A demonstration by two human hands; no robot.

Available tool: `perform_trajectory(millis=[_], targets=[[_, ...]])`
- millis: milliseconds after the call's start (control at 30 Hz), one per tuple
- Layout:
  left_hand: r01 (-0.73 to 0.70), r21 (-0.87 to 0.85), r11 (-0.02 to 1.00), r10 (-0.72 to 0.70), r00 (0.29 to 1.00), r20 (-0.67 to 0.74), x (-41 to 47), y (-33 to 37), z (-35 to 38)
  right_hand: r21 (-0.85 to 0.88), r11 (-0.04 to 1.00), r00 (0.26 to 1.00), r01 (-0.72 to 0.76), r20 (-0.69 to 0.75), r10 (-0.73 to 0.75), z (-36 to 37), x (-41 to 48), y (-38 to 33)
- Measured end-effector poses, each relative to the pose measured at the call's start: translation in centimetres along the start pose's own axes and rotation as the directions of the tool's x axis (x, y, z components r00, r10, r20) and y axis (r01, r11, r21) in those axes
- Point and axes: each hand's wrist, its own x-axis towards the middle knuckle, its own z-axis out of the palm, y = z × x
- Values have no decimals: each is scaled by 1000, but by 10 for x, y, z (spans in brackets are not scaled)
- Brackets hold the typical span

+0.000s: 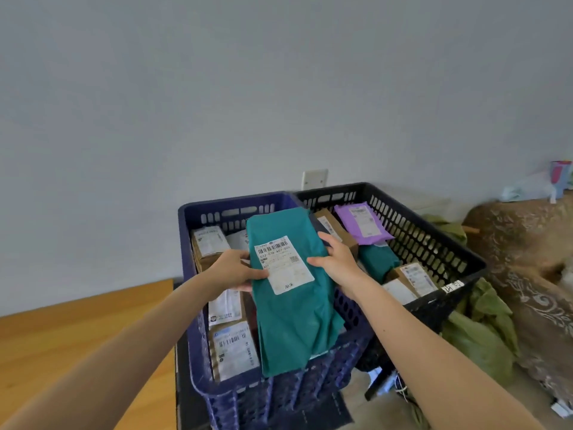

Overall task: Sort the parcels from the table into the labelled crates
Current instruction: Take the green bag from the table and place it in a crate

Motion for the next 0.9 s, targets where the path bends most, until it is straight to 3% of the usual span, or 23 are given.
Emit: perform_trajectory(millis=[400, 733, 900], targets=[[163, -36, 986, -167, 972, -163, 99, -19, -1, -288, 954, 963, 81, 268, 0, 19, 130, 28], [188, 49, 981, -161, 929, -333, 152, -47, 28, -502, 859, 956, 102, 287, 55, 42, 176, 60], [177, 30, 984, -154, 918, -365, 166, -55, 31, -605, 770, 947, 202, 322, 4, 51, 188, 68]])
